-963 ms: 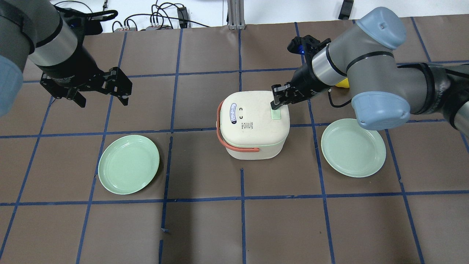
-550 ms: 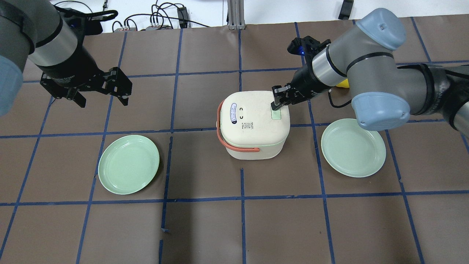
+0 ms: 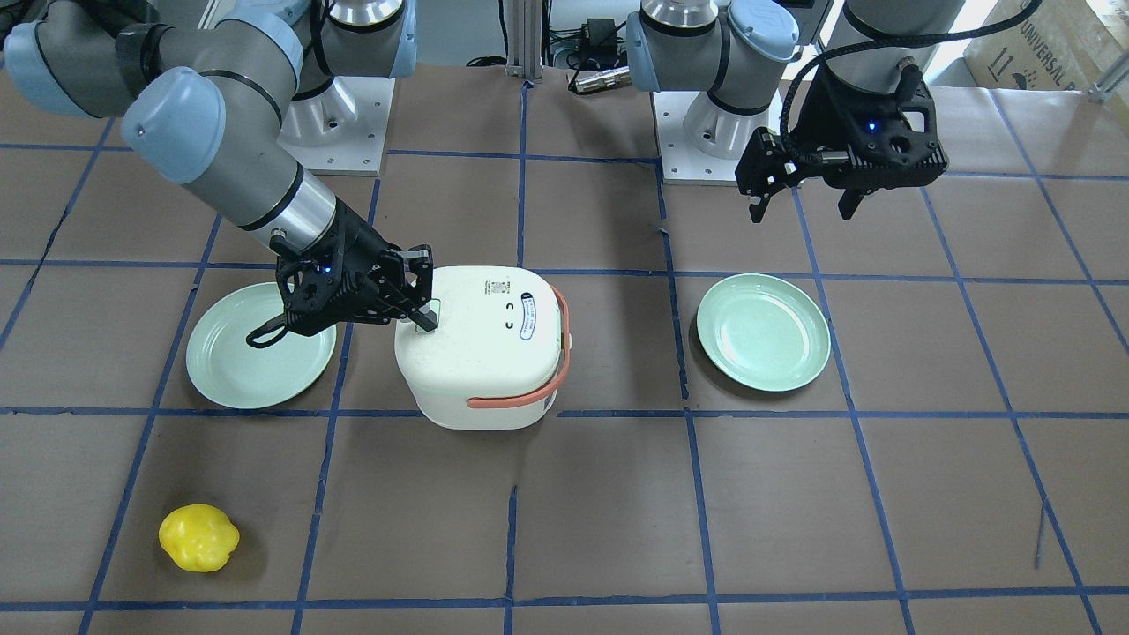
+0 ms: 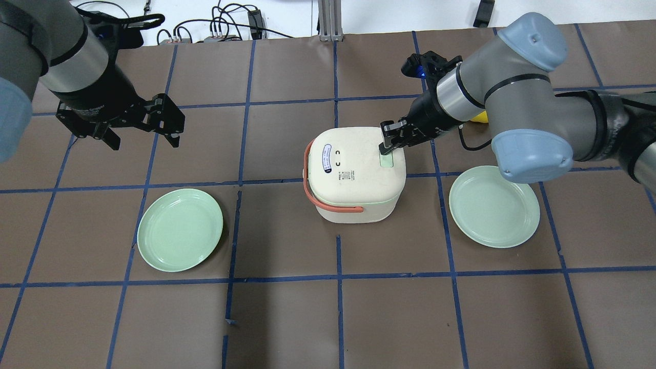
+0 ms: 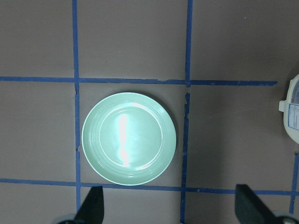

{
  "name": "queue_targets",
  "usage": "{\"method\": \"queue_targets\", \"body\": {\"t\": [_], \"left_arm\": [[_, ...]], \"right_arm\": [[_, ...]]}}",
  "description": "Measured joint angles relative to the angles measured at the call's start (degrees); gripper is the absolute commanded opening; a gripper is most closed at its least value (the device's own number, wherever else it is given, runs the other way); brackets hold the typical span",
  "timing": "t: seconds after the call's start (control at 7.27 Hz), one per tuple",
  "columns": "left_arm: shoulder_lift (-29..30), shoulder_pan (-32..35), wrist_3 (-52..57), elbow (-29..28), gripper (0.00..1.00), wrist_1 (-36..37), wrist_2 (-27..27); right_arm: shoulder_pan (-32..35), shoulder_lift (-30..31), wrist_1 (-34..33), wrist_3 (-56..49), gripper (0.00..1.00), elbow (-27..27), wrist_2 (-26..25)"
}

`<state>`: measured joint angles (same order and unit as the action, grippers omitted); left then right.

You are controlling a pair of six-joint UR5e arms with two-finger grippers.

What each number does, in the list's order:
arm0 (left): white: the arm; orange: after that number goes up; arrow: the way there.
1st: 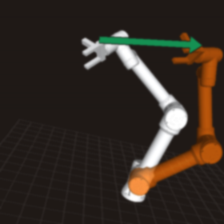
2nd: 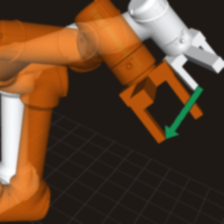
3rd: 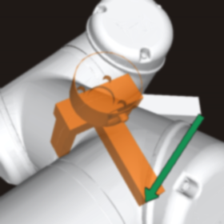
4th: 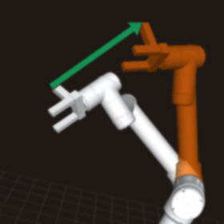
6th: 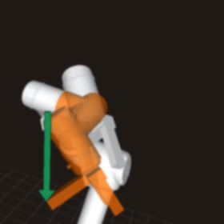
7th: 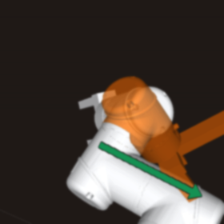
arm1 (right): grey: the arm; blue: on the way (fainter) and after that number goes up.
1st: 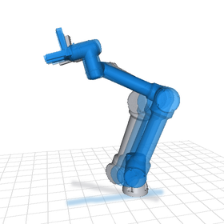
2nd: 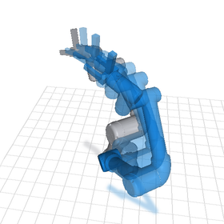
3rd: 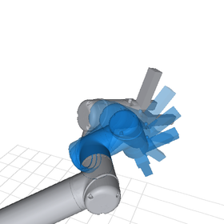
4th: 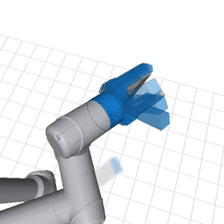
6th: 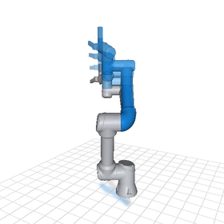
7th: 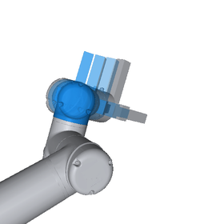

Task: Press rice cooker button
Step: 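Press down on the green button with the closed right gripper, then lift the right gripper away as the cooker lid springs open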

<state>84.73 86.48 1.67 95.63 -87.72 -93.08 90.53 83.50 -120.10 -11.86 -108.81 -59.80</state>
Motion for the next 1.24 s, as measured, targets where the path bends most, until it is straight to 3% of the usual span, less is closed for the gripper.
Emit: {"method": "queue_targets", "body": {"t": [0.96, 1.1, 1.24], "left_arm": [[0.0, 0.0, 0.0, 0.0, 1.0, 0.0, 0.0], [0.0, 0.0, 0.0, 0.0, 1.0, 0.0, 0.0], [0.0, 0.0, 0.0, 0.0, 1.0, 0.0, 0.0]], "right_arm": [[0.04, 0.22, 0.02, -0.59, 0.05, -0.18, -0.01], [0.13, 0.91, 0.6, -0.36, 0.09, 0.0, -0.15], [0.22, 2.27, 2.11, -0.04, 0.2, 0.26, -0.29]]}}
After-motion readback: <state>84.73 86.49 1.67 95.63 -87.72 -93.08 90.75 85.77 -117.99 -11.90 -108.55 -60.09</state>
